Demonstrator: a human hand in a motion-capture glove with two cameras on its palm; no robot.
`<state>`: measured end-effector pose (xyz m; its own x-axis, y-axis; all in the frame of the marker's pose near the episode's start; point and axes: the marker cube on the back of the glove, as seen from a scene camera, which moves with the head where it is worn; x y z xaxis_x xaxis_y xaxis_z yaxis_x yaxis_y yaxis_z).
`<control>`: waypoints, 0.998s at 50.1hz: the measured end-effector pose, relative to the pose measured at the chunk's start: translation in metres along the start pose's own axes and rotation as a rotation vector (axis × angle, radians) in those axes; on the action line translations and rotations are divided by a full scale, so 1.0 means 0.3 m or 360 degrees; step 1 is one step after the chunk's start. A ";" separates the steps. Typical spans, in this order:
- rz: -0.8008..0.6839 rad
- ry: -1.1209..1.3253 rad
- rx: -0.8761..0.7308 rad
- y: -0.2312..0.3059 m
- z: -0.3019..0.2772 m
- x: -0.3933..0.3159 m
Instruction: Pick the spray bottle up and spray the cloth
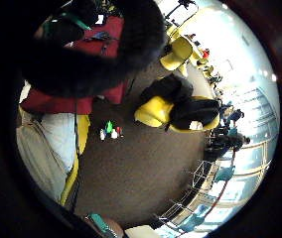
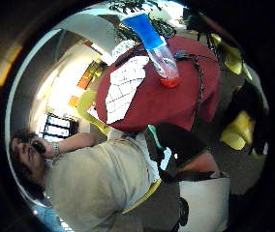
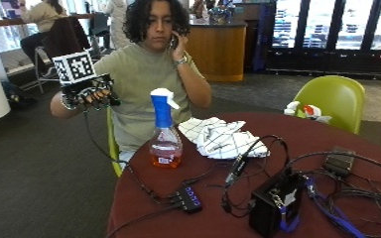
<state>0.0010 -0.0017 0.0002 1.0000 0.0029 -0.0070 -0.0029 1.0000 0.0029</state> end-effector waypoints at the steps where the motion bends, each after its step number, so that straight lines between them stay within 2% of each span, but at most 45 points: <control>1: 0.0000 0.0000 0.0000 0.000 0.000 0.000; 37: 0.0046 0.0034 -0.0032 -0.009 -0.013 -0.019; 50: 0.0191 -0.0077 0.0005 -0.043 -0.005 -0.010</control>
<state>-0.0020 -0.0147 -0.0013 0.9916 0.1224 0.0418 -0.1227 0.9924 0.0041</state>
